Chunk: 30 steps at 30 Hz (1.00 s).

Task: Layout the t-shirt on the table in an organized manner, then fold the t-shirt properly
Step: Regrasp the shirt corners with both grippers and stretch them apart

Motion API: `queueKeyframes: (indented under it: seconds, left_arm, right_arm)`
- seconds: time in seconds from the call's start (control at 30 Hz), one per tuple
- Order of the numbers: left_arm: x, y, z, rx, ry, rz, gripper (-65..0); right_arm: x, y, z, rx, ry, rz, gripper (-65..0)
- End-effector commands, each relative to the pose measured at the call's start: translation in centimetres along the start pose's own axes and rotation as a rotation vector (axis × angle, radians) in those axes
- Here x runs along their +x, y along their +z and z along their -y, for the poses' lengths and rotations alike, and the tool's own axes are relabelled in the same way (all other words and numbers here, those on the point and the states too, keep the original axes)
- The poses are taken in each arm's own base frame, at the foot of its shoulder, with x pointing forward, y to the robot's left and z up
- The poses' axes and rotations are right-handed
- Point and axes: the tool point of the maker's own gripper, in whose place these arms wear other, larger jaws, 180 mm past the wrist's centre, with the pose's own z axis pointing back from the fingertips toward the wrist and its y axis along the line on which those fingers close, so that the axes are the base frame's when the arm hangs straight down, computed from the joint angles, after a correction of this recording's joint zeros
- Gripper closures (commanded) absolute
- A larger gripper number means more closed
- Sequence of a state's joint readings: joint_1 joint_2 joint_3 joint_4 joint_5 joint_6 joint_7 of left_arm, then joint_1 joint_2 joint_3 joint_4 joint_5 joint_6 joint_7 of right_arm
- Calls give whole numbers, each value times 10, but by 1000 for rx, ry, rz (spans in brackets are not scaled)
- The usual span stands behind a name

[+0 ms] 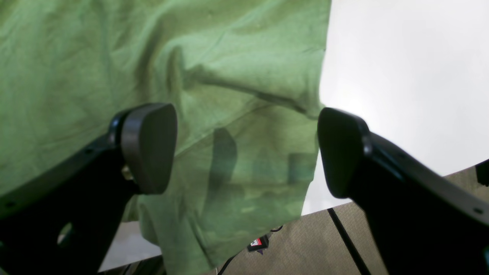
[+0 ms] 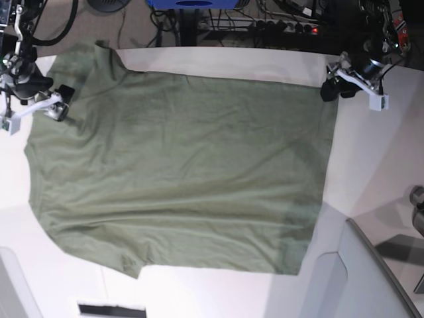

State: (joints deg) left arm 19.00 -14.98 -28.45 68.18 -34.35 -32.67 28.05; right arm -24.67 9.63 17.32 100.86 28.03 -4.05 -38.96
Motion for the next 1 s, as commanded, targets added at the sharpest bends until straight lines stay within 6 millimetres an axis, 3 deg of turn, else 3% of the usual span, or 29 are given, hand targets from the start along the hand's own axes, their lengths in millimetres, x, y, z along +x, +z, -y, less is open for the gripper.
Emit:
queueKeyframes:
  seconds: [0.0, 0.23, 0.37, 0.53, 0.63, 0.7, 0.97]
  left_arm:
    - [-22, -1, -1, 10, -8, -88, -372]
    - [-32, -11, 13, -18, 16, -104, -346]
    - [-32, -11, 13, -18, 16, -104, -206]
    - [-31, -11, 13, -18, 12, -101, -58]
    - [-29, -11, 13, -18, 7, -98, 0]
    - [-29, -11, 13, -18, 7, -98, 0]
    - [-28, -10, 12, -17, 5, -98, 0]
  right_arm:
    - [12, 3, 3, -4, 12, 38, -536]
    - [21, 12, 40, -92, -78, 77, -536]
    - [14, 17, 64, -148, -178, 88, -536]
    - [-11, -1, 55, -64, -140, 15, -522]
    - [-22, -11, 53, -38, -139, -22, -431]
    - [-32, -15, 55, -42, -154, -50, -368]
    - [-43, -18, 57, -45, -165, -80, -383]
